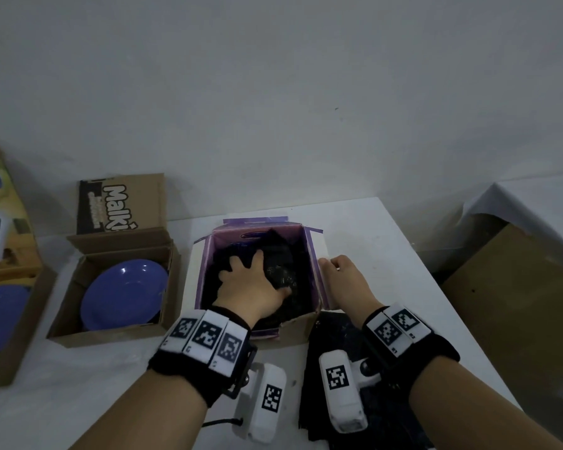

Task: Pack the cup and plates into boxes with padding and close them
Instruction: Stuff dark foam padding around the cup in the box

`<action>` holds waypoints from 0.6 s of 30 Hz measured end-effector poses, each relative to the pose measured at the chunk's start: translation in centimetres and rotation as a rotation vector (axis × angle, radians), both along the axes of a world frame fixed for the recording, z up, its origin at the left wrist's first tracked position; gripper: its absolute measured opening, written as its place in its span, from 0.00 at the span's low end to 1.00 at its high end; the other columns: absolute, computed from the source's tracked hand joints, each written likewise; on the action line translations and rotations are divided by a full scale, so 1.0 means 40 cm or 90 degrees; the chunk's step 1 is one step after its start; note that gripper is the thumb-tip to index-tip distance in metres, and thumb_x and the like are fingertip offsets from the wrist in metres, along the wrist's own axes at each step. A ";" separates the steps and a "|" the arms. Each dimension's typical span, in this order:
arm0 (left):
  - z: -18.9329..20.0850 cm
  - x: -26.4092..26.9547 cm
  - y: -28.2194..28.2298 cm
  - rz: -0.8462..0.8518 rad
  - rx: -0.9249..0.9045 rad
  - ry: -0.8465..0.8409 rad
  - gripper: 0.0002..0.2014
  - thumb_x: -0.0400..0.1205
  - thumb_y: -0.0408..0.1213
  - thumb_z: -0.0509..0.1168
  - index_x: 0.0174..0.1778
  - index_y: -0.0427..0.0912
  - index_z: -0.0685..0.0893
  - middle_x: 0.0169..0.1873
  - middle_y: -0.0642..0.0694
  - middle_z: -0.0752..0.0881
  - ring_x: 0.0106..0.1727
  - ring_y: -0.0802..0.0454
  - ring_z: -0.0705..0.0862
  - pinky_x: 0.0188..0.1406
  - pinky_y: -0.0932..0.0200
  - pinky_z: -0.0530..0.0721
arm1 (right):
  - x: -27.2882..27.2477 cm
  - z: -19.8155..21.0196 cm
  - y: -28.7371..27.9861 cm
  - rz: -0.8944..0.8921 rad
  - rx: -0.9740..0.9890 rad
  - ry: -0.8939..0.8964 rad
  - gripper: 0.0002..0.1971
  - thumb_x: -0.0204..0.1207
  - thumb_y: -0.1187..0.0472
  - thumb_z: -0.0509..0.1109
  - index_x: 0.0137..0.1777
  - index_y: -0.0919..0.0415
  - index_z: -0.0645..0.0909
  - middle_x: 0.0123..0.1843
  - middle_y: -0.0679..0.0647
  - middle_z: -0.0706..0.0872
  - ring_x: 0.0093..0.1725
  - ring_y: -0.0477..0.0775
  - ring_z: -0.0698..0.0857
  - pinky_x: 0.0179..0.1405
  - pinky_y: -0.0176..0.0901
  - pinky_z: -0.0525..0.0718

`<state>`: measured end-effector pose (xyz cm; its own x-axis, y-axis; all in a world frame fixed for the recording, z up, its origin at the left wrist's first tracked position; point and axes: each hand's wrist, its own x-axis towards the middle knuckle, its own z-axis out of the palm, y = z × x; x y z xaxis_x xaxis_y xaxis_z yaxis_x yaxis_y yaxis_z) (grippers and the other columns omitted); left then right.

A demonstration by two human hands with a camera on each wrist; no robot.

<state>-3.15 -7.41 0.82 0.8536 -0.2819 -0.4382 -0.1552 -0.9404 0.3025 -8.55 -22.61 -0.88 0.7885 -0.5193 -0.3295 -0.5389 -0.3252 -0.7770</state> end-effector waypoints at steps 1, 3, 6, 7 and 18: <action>-0.009 0.004 0.006 0.019 -0.013 0.025 0.46 0.75 0.64 0.65 0.83 0.57 0.46 0.79 0.35 0.52 0.77 0.30 0.58 0.72 0.41 0.67 | 0.001 0.000 0.001 0.000 0.000 -0.002 0.13 0.84 0.52 0.55 0.55 0.62 0.72 0.39 0.50 0.78 0.44 0.54 0.79 0.46 0.45 0.74; -0.019 0.024 0.020 0.060 -0.053 0.051 0.51 0.69 0.67 0.68 0.82 0.61 0.46 0.79 0.36 0.53 0.77 0.30 0.60 0.74 0.40 0.67 | 0.002 -0.001 0.002 0.001 0.001 -0.004 0.13 0.84 0.52 0.56 0.55 0.62 0.73 0.39 0.49 0.78 0.42 0.51 0.78 0.45 0.44 0.73; -0.026 0.040 0.035 0.074 -0.071 0.073 0.54 0.63 0.69 0.71 0.81 0.62 0.48 0.80 0.39 0.54 0.78 0.32 0.60 0.75 0.40 0.68 | 0.002 -0.004 0.002 0.005 0.009 -0.001 0.14 0.84 0.52 0.56 0.56 0.62 0.73 0.40 0.49 0.78 0.45 0.53 0.78 0.45 0.43 0.72; -0.026 0.040 0.035 0.063 -0.062 0.072 0.54 0.64 0.69 0.70 0.81 0.62 0.48 0.80 0.40 0.54 0.79 0.32 0.59 0.75 0.41 0.67 | 0.003 -0.005 0.001 0.004 0.012 -0.003 0.14 0.84 0.52 0.56 0.56 0.62 0.73 0.40 0.49 0.78 0.46 0.54 0.79 0.45 0.43 0.72; -0.037 0.020 0.016 0.018 -0.039 0.018 0.57 0.58 0.70 0.73 0.80 0.60 0.52 0.78 0.44 0.63 0.77 0.35 0.62 0.69 0.40 0.70 | 0.008 -0.030 0.005 -0.007 0.077 -0.016 0.14 0.84 0.50 0.56 0.48 0.60 0.74 0.41 0.54 0.81 0.45 0.58 0.83 0.50 0.52 0.82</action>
<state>-2.34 -6.79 -0.68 0.8494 -0.2850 -0.4441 -0.1196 -0.9236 0.3641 -8.25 -22.42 -2.08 0.7915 -0.4861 -0.3705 -0.5219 -0.2222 -0.8235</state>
